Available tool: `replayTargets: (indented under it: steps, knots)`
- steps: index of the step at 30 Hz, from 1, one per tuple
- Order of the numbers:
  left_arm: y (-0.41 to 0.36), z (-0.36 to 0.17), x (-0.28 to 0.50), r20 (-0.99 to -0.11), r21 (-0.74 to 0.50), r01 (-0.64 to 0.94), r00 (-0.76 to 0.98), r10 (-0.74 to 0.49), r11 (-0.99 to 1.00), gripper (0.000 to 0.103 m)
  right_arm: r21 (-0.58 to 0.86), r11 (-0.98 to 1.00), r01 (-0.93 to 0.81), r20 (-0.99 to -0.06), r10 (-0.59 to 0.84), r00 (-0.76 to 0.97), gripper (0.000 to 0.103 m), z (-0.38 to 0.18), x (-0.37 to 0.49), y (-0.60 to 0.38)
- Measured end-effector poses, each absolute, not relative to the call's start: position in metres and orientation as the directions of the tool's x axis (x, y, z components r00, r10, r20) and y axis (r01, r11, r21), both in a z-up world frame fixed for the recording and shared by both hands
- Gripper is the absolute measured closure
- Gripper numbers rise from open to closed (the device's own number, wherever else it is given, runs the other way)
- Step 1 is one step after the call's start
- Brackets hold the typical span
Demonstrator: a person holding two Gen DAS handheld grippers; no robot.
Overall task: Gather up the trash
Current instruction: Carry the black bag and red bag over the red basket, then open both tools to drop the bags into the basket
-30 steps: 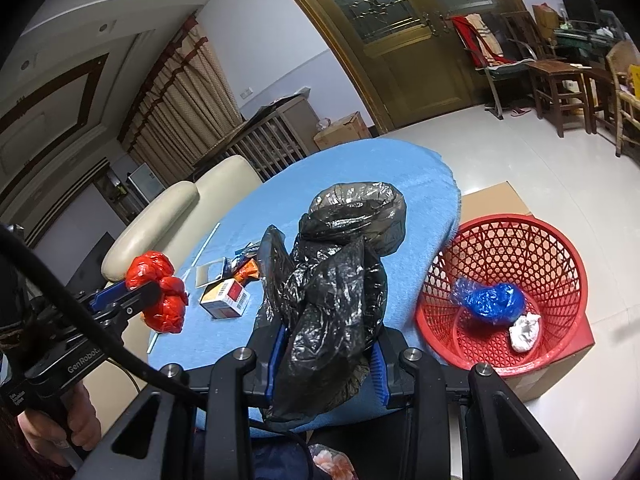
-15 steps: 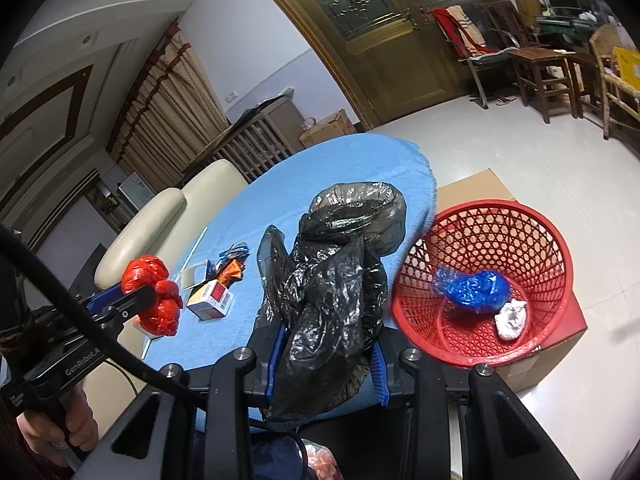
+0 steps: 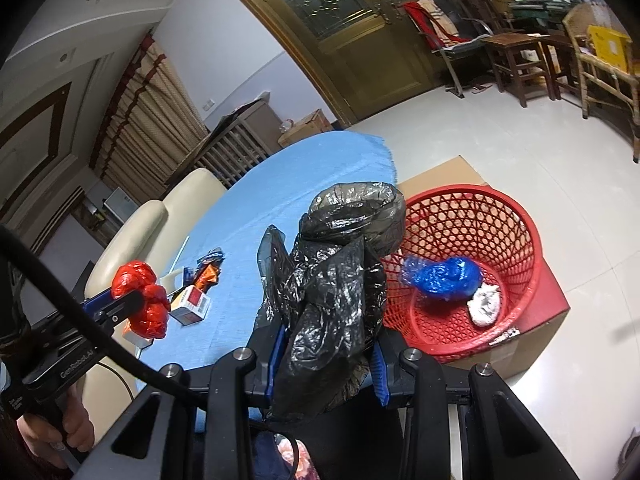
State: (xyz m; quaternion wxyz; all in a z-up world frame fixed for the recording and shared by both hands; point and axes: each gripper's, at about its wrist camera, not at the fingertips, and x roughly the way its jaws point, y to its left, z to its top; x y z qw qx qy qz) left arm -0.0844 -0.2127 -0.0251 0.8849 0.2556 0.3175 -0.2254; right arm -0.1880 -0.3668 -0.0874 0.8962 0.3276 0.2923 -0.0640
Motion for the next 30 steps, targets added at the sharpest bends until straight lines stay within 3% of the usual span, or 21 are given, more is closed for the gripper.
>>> replayTargets:
  steps: [10,22,27,30]
  knots:
    - [-0.231,-0.03,-0.078,-0.696,0.297,0.602,0.668,-0.263,0.741,0.065,0.551,0.747,0.371,-0.578,0.021,0.816,0.066,-0.097,-0.197,-0.387]
    - [-0.301,-0.033,-0.06,-0.739,0.123,0.741,0.513,-0.438,0.66,0.065,0.577,0.669,0.468,-0.585,-0.062,0.809,0.065,-0.109,-0.209,-0.442]
    - [-0.335,-0.039,-0.052,-0.751,0.053,0.784,0.439,-0.493,0.618,0.062,0.569,0.654,0.498,-0.602,-0.081,0.795,0.063,-0.116,-0.198,-0.451]
    - [-0.352,-0.046,-0.052,-0.757,0.042,0.802,0.415,-0.505,0.595,0.051,0.578,0.638,0.508,-0.613,-0.07,0.787,0.061,-0.122,-0.191,-0.459]
